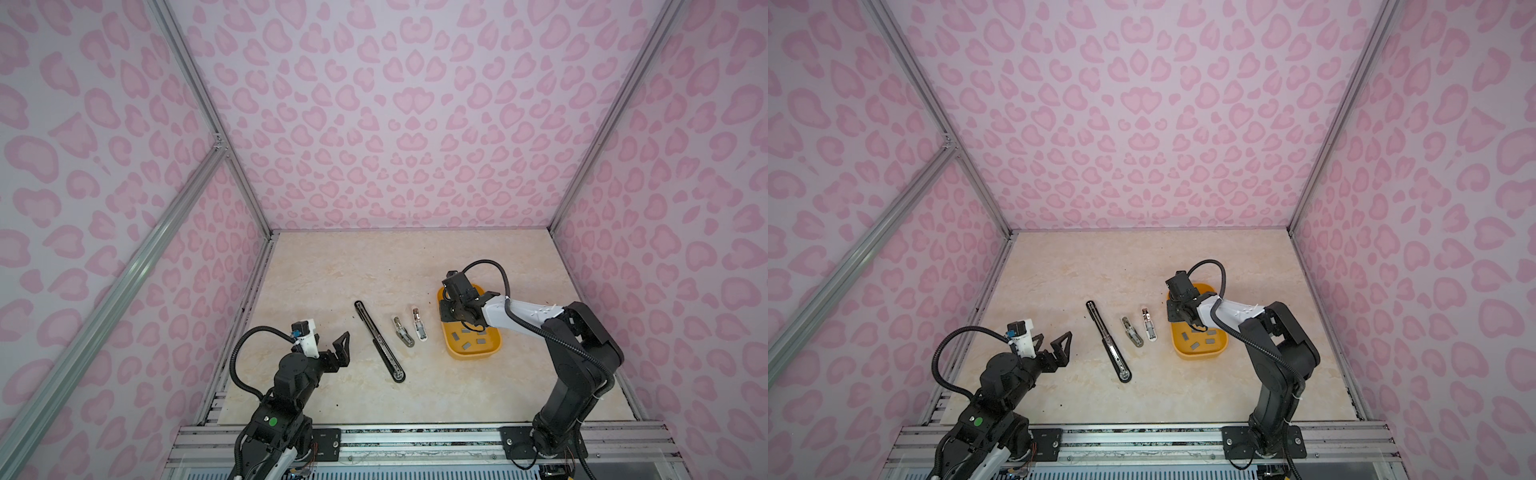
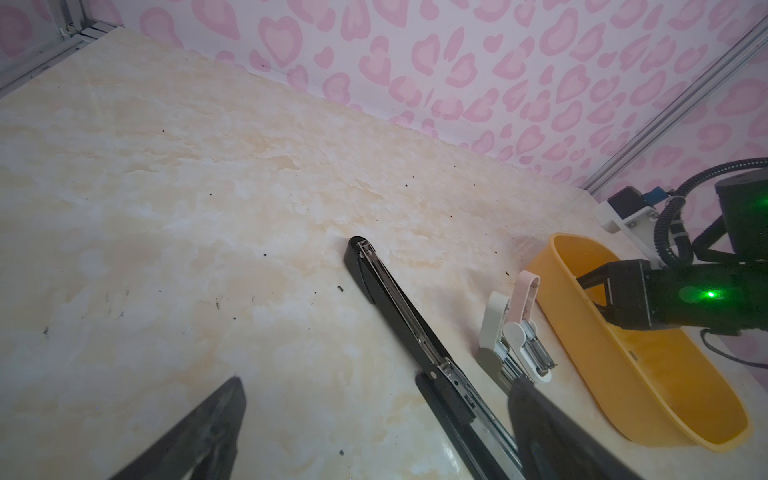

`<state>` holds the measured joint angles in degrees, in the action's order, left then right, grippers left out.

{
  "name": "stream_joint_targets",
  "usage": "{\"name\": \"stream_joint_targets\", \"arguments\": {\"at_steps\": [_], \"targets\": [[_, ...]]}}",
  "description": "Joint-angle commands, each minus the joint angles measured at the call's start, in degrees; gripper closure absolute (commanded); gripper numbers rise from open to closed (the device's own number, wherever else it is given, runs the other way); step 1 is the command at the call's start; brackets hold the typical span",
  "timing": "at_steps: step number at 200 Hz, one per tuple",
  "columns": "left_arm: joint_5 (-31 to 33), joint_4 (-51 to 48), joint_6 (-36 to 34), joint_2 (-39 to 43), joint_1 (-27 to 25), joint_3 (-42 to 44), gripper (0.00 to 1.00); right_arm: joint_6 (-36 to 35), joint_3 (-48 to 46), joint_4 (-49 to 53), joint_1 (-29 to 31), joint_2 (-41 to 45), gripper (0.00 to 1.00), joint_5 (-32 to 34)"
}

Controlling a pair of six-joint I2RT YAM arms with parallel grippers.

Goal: Load the staples into the stapler
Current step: 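Move the right gripper over the yellow tray and lower it, then pinch a grey staple strip in the yellow tray with the right gripper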

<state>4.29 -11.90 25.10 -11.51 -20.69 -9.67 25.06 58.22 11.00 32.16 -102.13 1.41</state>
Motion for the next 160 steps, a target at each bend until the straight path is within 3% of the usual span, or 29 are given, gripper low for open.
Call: {"name": "stream_joint_targets", "arguments": {"at_steps": [1,29,77,160], "targets": [[0.54,2.59,0.26,-1.03,0.03,-0.95,0.0,1.28,0.46,-0.37,0.11,-1.61,0.78,-2.0],[0.57,2.97,0.28,-2.09,0.03,-1.14,0.0,1.63,0.09,-0.63,0.05,-2.46,0.78,-2.76],[0.3,3.37,0.03,-2.72,-0.03,-1.23,0.0,1.46,-0.42,2.92,0.74,-2.93,0.8,1.96],[0.19,3.64,-0.12,-2.89,0.03,-1.23,0.0,0.68,-0.58,4.55,2.28,-0.6,0.75,6.58]]}}
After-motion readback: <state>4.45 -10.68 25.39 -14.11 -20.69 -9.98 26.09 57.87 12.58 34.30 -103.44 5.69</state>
